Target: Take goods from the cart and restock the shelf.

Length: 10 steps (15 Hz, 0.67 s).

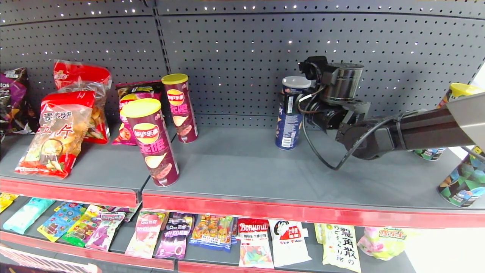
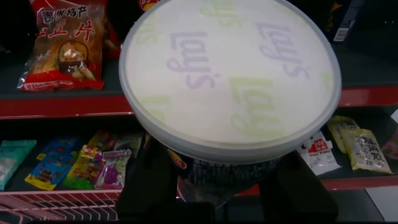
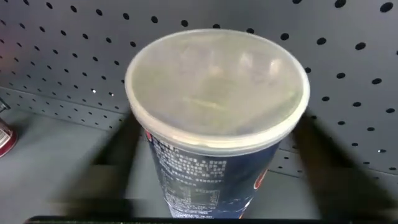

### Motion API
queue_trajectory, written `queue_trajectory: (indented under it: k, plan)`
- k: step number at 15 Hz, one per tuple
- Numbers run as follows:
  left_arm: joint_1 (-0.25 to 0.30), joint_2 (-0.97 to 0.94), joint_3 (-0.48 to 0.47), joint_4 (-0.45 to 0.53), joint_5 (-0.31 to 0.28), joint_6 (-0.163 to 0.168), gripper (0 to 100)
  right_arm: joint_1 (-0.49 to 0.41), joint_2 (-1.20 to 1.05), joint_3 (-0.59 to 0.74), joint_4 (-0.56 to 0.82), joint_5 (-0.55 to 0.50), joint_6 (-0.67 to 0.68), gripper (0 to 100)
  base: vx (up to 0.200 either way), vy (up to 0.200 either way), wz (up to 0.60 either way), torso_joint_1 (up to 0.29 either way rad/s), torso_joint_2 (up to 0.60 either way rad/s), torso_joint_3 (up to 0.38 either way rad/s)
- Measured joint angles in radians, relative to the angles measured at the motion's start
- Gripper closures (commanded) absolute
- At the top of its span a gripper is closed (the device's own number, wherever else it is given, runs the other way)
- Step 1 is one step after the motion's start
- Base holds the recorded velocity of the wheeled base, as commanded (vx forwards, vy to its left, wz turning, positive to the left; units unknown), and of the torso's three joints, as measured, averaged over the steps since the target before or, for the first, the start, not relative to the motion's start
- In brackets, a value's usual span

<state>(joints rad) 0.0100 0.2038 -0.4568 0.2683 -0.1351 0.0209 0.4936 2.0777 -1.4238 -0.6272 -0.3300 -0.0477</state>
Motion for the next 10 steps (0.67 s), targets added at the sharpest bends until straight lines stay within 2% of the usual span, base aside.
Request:
queue_trajectory:
  k: [5, 10]
  plan:
    - [0.000, -0.008, -0.002, 0.000, 0.003, 0.000, 100, -0.006, -0.002, 0.009, -0.001, 0.059, 0.000, 100, 0.000, 0.000, 0.00, 0.000, 0.00, 0.000]
    - [-0.001, -0.009, -0.006, -0.003, 0.001, 0.000, 100, -0.028, -0.130, 0.092, 0.035, 0.317, -0.037, 100, 0.000, 0.000, 0.00, 0.000, 0.00, 0.000]
